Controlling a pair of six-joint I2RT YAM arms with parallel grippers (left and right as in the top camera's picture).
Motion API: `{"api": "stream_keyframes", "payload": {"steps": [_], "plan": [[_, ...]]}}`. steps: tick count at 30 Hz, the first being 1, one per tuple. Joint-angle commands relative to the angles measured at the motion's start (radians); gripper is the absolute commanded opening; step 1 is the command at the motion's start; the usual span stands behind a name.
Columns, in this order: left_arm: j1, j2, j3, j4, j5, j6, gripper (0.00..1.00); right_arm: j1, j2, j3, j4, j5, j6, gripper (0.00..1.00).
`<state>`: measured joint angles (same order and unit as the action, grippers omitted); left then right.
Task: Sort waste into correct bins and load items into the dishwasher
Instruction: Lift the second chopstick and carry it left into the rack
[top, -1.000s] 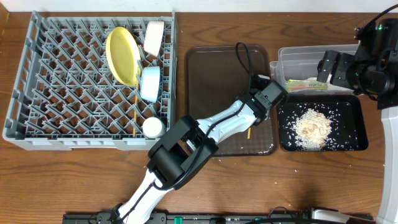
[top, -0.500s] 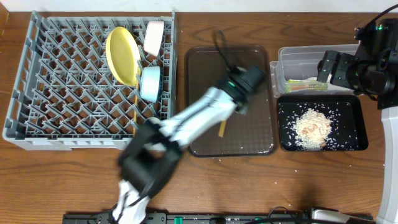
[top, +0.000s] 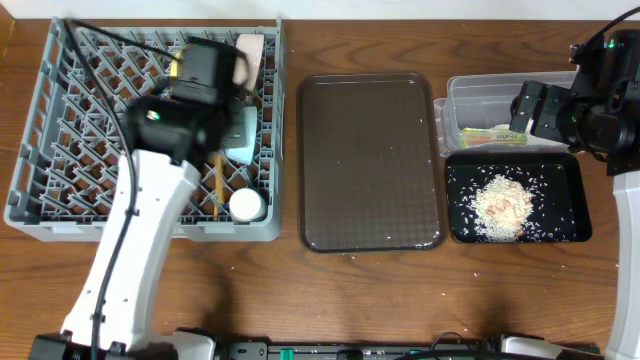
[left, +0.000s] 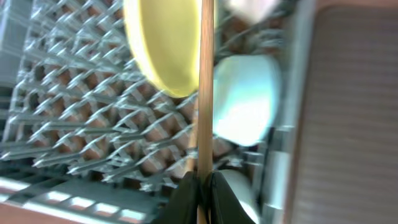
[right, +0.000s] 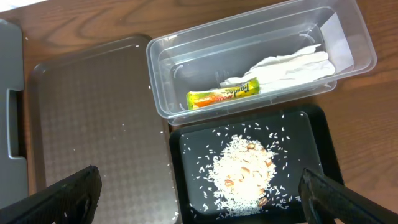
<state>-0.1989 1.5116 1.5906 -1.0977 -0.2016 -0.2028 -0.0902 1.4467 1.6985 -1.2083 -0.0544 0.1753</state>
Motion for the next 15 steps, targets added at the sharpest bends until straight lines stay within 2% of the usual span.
{"api": "stream_keyframes", "payload": {"steps": [1, 13, 15], "plan": [[0.056, 0.045, -0.061, 0.008, 0.000, 0.092, 0.08, -0.001, 0.000, 0.000, 0.000, 0.005, 0.000, 0.99], [0.155, 0.240, -0.121, 0.095, 0.000, 0.218, 0.08, -0.001, 0.000, 0.000, 0.000, 0.005, 0.000, 0.99], [0.157, 0.275, -0.121, 0.105, 0.000, 0.218, 0.13, -0.001, 0.000, 0.000, 0.000, 0.005, 0.000, 0.99]]}}
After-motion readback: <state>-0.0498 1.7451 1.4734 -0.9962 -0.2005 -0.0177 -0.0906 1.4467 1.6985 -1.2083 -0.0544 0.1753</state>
